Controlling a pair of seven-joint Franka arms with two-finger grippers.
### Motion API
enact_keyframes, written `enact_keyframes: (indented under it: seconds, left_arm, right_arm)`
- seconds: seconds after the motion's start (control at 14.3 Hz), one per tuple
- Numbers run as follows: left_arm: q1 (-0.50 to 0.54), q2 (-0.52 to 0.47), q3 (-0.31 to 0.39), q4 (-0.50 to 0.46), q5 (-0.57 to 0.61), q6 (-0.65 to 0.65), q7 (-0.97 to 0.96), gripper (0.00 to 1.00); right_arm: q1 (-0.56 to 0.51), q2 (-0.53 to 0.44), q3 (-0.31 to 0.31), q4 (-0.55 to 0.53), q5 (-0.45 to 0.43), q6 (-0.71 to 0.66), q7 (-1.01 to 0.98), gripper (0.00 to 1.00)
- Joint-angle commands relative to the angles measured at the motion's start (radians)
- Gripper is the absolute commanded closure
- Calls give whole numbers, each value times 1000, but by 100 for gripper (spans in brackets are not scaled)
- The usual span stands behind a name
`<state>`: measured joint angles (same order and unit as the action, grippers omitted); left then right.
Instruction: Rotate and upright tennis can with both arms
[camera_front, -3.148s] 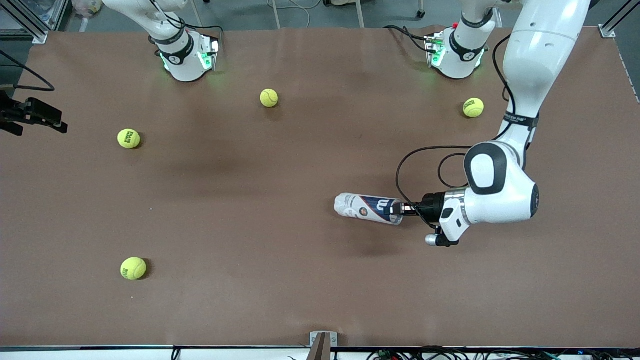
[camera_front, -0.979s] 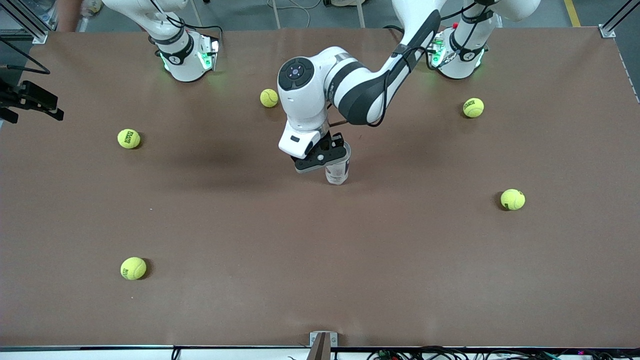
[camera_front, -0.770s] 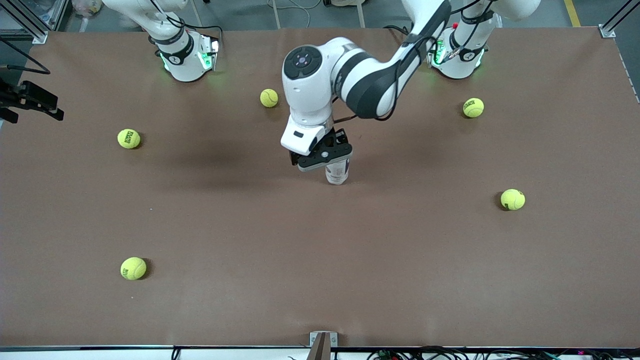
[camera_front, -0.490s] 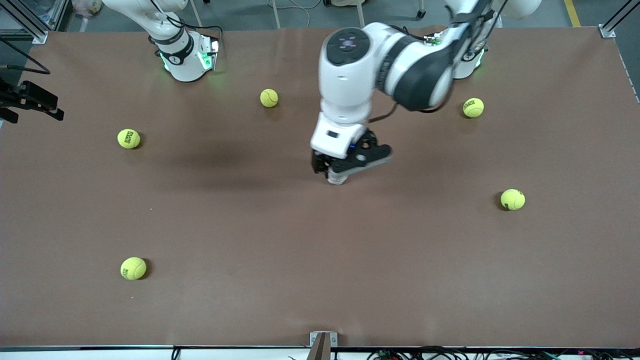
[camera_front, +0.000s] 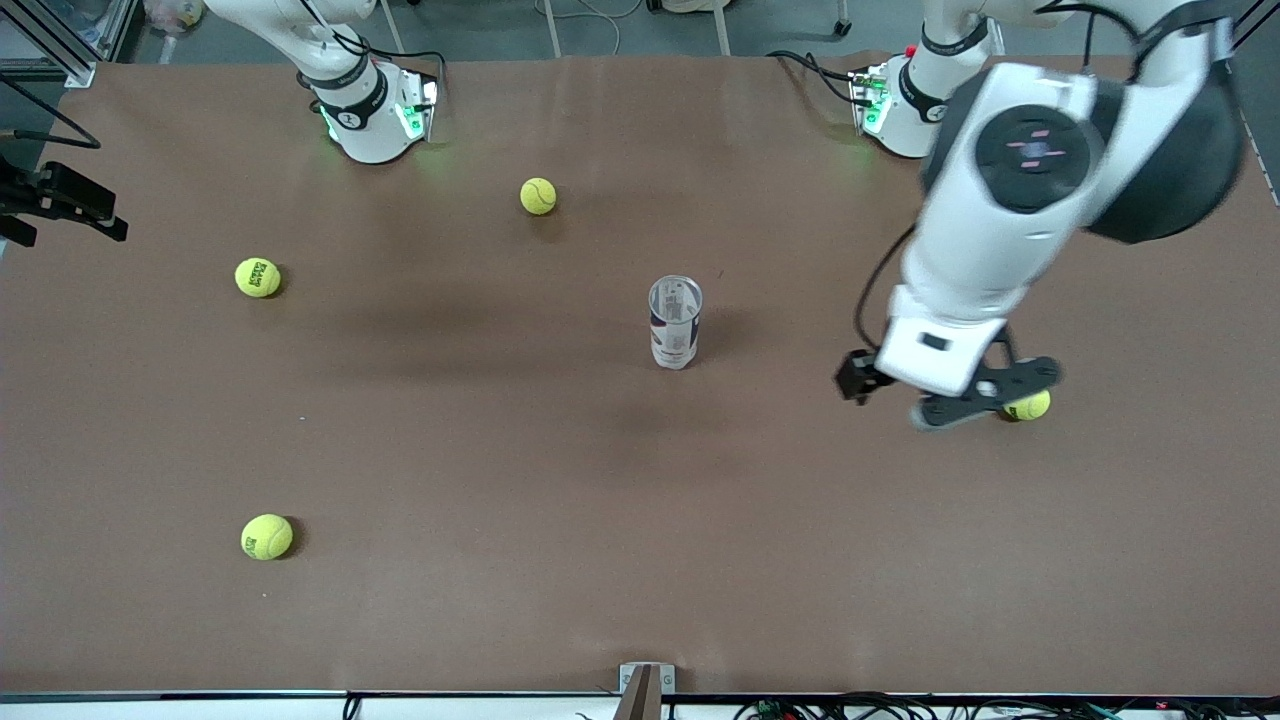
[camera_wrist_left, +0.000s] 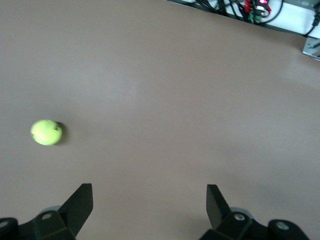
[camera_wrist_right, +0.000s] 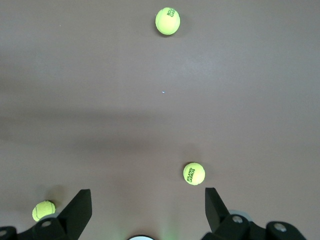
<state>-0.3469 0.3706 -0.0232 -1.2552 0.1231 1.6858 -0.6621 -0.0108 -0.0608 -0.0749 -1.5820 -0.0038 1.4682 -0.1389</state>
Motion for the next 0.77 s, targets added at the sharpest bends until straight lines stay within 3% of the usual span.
enact_keyframes:
  seconds: [0.0,0.42,0.7]
  left_arm:
    - [106,-90,-11,-52,-71,-41,172,0]
    - [290,-194,-6,-59,-125,-150,551,0]
    - [315,-190,0,-38,-109,-149,556,0]
  right_arm:
    - [-3,-30,3,-29,1,4,-10,0]
    - [-1,-30,6,-29,-1,4,-11,0]
    - [-1,-30,6,-29,-1,4,-13,0]
